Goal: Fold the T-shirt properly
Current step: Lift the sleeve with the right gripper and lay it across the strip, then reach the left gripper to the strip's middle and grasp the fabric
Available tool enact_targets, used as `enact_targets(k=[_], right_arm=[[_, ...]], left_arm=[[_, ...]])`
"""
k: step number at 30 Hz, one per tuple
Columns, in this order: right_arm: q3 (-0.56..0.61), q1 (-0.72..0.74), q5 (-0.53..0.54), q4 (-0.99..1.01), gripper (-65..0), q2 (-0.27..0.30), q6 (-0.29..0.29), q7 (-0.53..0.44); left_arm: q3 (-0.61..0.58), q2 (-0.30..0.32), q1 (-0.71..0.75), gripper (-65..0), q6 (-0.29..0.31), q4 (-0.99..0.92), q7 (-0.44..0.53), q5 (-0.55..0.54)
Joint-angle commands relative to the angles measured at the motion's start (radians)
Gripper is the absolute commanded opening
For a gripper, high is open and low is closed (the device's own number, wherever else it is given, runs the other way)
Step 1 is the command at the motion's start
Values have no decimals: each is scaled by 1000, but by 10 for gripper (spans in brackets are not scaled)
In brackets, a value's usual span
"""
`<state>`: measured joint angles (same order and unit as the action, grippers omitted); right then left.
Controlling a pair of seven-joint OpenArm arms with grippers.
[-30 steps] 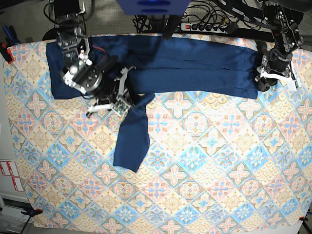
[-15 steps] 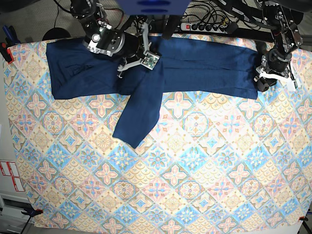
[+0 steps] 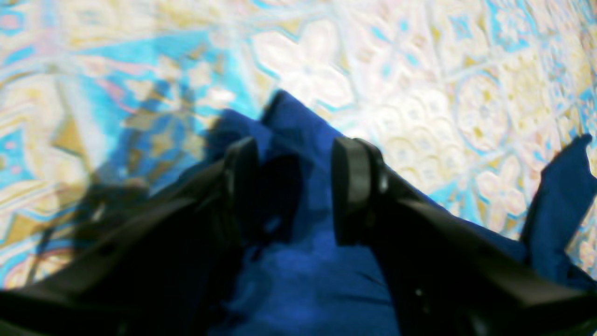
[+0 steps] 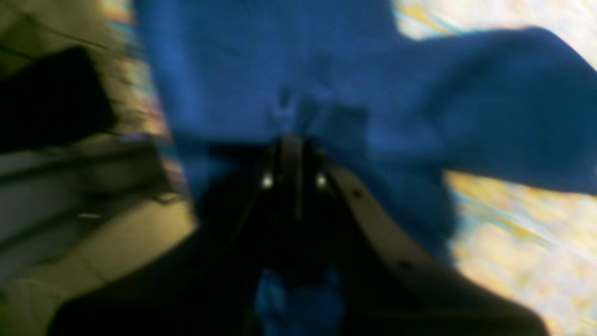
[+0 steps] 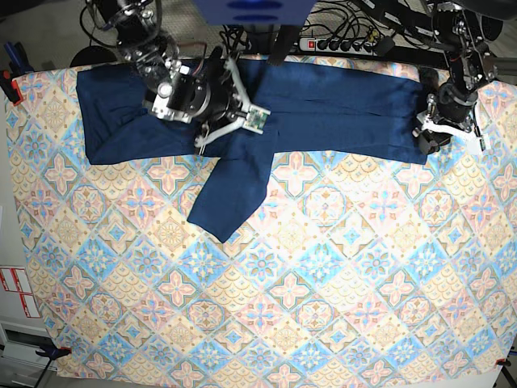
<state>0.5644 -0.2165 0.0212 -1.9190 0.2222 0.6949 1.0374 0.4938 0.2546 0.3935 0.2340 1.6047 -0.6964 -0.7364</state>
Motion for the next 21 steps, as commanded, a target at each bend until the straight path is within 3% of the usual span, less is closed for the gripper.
enact_targets(k=[1,7,9,11,16,21], right_arm=[[19,9,16,-18,-648,-5,3,-15],[50,18,15,-17,-604,-5,3,19],[50,18,15,-20,-570,-2,3,30],[52,18,15,-20,-540,36,3,30],[46,18,15,-29,-524,72,3,28],[19,16,15,-29,-511,96,3,28]], left_arm=[[-4,19,-11,-394,8,46,24,-8],[-54,27,-89,-394,8,85,21,-4],[-56,22,-129,-393,8,85,-19,-4],[-71,18,-196,-393,6,82,-98,-4],[-220,18,-299,-393,0,79,-145,1],[-383,-11,-384,-393,0,59,-145,90]])
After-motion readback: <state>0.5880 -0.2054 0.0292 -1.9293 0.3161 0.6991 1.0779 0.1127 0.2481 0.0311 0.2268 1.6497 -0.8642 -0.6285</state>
